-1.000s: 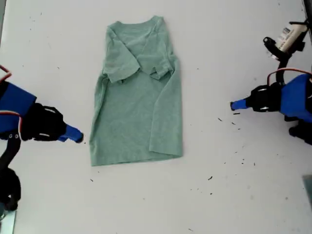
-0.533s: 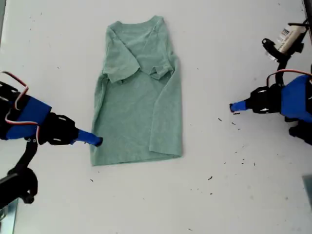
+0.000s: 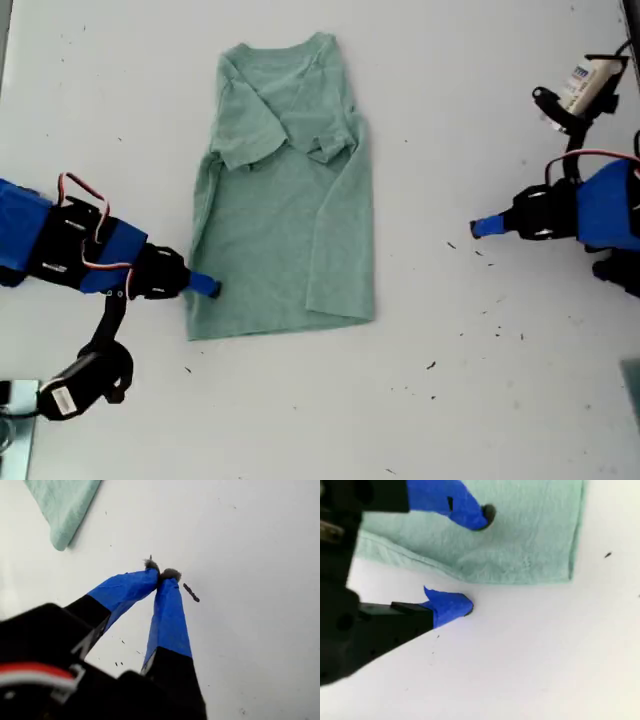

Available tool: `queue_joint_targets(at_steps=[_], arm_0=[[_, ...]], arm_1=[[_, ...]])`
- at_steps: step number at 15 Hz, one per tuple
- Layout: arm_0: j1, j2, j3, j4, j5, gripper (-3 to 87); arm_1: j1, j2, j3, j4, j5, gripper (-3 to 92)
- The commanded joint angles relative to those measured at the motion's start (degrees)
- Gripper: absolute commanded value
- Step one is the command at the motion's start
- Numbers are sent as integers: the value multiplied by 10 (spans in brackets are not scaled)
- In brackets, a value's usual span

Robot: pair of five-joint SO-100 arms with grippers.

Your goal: Fold t shirt

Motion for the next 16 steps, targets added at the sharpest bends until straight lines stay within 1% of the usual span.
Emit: queue_joint_targets(at_steps=[1, 3, 5, 6, 7, 8, 9, 11, 12, 16], arm_0=[[12, -35, -7, -40, -9, -2], [20, -81, -12, -93, -12, -2], [34, -134, -47, -104, -25, -2], [38, -127, -60, -97, -31, -2], [39, -91, -114, -5, -37, -2], [27, -54, -196, 141, -37, -2], [18, -6, -265, 253, -42, -2], [-16, 47, -358, 381, -25, -2], [-35, 63, -374, 406, -14, -2], [-55, 62, -421, 405, 4, -2]], arm_1=[[-5, 8, 7, -3, 4, 22], [-5, 8, 1, 2, 3, 22], [-10, 8, -8, 16, 7, 22], [-11, 8, -8, 17, 7, 22], [-11, 8, -8, 17, 8, 22], [-11, 8, -8, 17, 8, 22], [-11, 8, -8, 16, 8, 22], [-5, 8, -10, 13, 2, 22], [-3, 8, -11, 13, 0, 22], [-1, 8, -12, 13, -4, 22]])
